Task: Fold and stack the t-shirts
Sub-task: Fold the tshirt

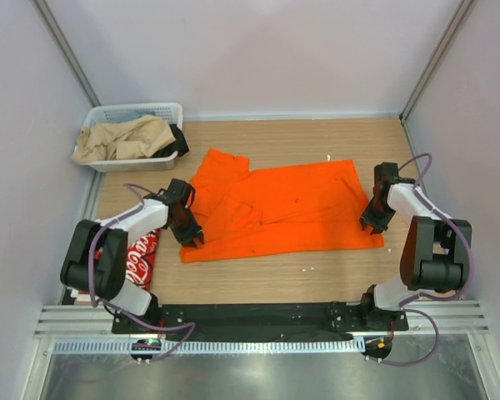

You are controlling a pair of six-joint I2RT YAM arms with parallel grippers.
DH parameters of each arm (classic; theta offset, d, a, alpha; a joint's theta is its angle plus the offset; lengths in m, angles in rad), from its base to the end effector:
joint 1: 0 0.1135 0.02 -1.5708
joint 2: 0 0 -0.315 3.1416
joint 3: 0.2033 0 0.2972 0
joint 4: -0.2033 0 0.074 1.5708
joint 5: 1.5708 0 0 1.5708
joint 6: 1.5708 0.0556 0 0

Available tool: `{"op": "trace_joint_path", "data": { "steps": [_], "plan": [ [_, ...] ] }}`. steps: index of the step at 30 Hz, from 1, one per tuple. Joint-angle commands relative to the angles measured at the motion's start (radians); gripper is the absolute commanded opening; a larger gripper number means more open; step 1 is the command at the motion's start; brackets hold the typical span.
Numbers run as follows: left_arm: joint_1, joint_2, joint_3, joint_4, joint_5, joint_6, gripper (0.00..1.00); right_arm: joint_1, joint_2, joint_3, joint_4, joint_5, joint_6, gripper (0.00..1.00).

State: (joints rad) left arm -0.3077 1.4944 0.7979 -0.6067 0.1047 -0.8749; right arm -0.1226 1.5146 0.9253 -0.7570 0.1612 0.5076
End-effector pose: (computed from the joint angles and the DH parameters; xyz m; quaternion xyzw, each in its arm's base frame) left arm 0.2765 -0.0940 0.1622 -0.2702 0.9521 -0.1173 0.0817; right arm 0.3029 -0.0463 0.1905 0.3155 0.9389 -0.0572 0.1249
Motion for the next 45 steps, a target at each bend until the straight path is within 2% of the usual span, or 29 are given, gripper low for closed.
{"op": "trace_joint_path", "data": {
  "steps": [1,5,8,10,13,15,16,19,25,29,30,32,36,41,45],
  "plan": [
    [-0.001,0.093,0.055,0.045,-0.072,0.052,0.29,-0.002,0.047,-0.017,0.062,-0.003,0.005,0.32],
    [0.024,0.212,0.138,0.027,-0.099,0.115,0.29,-0.002,0.099,-0.040,0.088,0.021,-0.021,0.33],
    [0.027,0.256,0.197,0.013,-0.145,0.177,0.30,-0.002,0.133,-0.023,0.078,0.078,-0.057,0.36],
    [0.027,0.253,0.236,-0.005,-0.158,0.201,0.30,-0.002,0.124,-0.017,0.064,0.055,-0.055,0.39],
    [0.024,0.187,0.244,-0.062,-0.191,0.208,0.33,0.000,0.063,-0.007,0.016,0.040,-0.041,0.49],
    [0.024,0.105,0.235,-0.106,-0.227,0.202,0.42,0.000,0.016,0.007,-0.013,0.026,-0.027,0.55],
    [0.025,0.077,0.224,-0.120,-0.237,0.200,0.50,0.000,-0.013,0.010,-0.040,0.023,-0.021,0.57],
    [0.024,-0.029,0.195,-0.171,-0.237,0.183,0.53,-0.005,-0.088,0.007,-0.086,0.026,-0.003,0.61],
    [0.025,-0.140,0.087,-0.162,-0.139,0.107,0.50,-0.077,-0.154,-0.089,-0.070,-0.049,0.049,0.59],
    [0.057,-0.128,0.037,-0.107,-0.111,0.109,0.49,-0.114,-0.151,-0.144,-0.022,-0.072,0.062,0.50],
    [0.074,-0.123,0.015,-0.091,-0.030,0.112,0.51,-0.121,-0.139,-0.146,-0.007,-0.075,0.052,0.50],
    [0.120,-0.138,-0.018,-0.032,0.018,0.106,0.57,-0.130,-0.120,-0.144,0.010,-0.084,0.048,0.50],
    [0.136,-0.146,-0.034,-0.016,0.020,0.116,0.59,-0.141,-0.108,-0.154,0.031,-0.081,0.049,0.49],
    [0.159,-0.097,-0.034,-0.021,0.018,0.128,0.57,-0.161,-0.099,-0.181,0.054,-0.080,0.055,0.47],
    [0.168,-0.066,-0.042,-0.013,0.020,0.128,0.48,-0.172,-0.083,-0.200,0.067,-0.074,0.055,0.46]
  ]
}}
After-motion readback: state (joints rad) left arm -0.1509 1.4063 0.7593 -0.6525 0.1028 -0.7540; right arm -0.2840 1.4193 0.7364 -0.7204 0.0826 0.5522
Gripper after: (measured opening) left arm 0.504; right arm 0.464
